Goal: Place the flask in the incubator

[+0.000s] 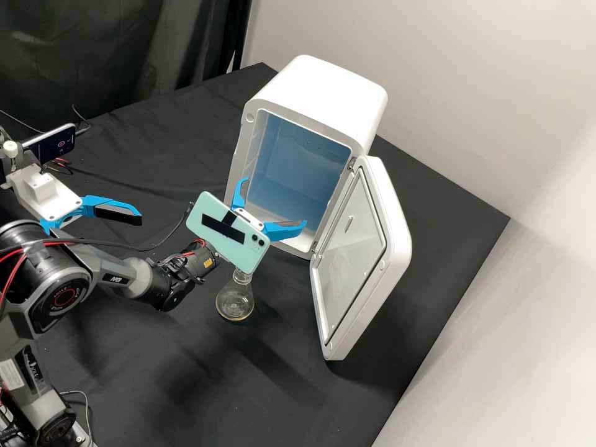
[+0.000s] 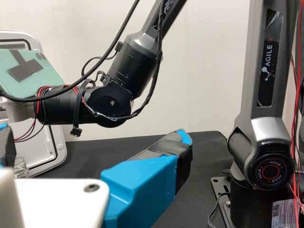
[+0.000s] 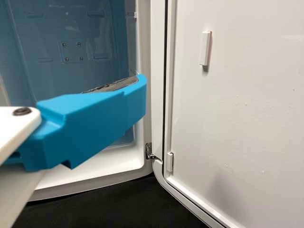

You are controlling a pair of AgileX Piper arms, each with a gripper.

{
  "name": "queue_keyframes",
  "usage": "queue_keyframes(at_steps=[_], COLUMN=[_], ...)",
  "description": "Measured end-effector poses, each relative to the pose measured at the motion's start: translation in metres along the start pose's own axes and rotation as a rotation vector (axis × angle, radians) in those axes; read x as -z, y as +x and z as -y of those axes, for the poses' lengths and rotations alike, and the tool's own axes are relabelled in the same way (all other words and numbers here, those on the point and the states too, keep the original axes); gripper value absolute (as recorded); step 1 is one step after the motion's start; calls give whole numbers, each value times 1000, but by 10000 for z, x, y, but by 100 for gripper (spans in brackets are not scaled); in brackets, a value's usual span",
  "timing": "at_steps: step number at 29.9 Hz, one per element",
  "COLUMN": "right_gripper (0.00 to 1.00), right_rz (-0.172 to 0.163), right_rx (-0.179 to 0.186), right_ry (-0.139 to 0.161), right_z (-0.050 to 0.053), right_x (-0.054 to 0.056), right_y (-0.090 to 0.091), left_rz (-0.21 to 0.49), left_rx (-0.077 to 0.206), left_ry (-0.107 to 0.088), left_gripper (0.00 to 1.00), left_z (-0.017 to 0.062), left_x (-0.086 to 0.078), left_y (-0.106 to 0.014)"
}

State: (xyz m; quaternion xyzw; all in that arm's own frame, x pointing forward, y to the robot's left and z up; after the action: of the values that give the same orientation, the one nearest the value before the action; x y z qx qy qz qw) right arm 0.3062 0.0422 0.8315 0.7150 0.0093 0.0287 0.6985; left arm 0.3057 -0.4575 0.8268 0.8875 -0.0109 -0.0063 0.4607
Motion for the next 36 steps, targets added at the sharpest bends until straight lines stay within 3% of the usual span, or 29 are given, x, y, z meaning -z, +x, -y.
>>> queue_keyframes(at_steps=[17, 22, 26, 36], right_gripper=[100, 100, 100, 100], right_rz=[0, 0, 0, 0], right_rx=[0, 0, 0, 0], right_ry=[0, 0, 0, 0], right_z=[0, 0, 0, 0], right_x=[0, 0, 0, 0], right_y=[0, 0, 0, 0], left_rz=[2, -5, -9, -43], left_rx=[10, 59, 106, 174], left_ry=[-4, -25, -26, -26], left_gripper=[100, 100, 100, 100], left_z=[28, 166, 298, 500], left_x=[2, 23, 31, 144], left_y=[8, -8, -22, -28])
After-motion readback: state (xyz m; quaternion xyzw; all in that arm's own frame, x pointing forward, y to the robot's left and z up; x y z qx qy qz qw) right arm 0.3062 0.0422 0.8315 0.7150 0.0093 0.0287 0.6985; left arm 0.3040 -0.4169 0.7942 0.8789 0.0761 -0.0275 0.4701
